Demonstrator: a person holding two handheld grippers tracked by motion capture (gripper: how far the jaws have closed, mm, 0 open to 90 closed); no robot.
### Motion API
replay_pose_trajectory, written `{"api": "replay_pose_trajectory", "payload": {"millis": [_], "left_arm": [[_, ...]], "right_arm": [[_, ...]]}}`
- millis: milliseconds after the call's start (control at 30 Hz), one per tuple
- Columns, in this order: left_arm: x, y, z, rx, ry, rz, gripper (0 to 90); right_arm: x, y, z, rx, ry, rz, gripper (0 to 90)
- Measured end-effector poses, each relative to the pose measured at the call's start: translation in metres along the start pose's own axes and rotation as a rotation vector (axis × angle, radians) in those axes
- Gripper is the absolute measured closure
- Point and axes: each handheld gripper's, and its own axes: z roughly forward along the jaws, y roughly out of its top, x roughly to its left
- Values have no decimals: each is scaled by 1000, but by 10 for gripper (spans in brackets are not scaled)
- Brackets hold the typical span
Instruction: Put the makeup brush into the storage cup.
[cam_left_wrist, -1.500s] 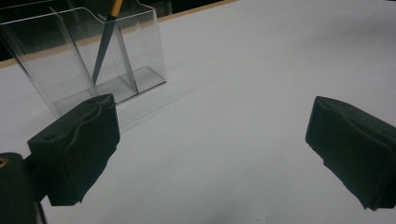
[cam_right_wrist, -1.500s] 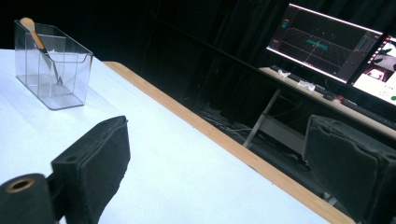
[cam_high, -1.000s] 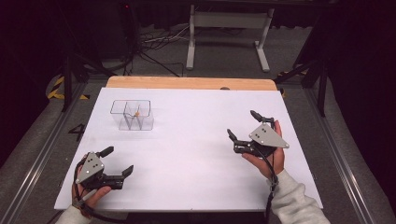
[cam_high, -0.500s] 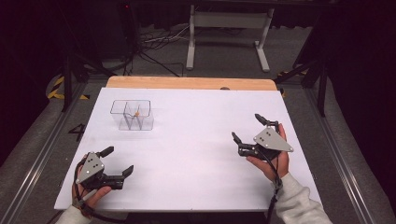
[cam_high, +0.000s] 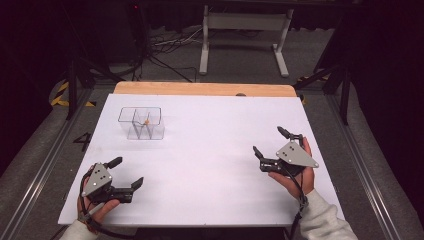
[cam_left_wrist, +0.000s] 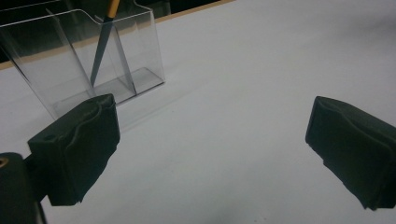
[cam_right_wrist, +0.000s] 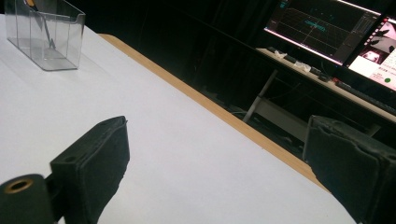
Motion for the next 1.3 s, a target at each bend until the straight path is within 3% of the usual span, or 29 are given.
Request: {"api": "replay_pose_trajectory", "payload": {"millis": [467,1300], "left_arm": [[0,1,2,2,-9,5,37],[-1,2,4,4,-15,14,37]], "right_arm": [[1,-10,-10,16,-8,-16,78],[-8,-34,-30,63,-13,-2,75]]}}
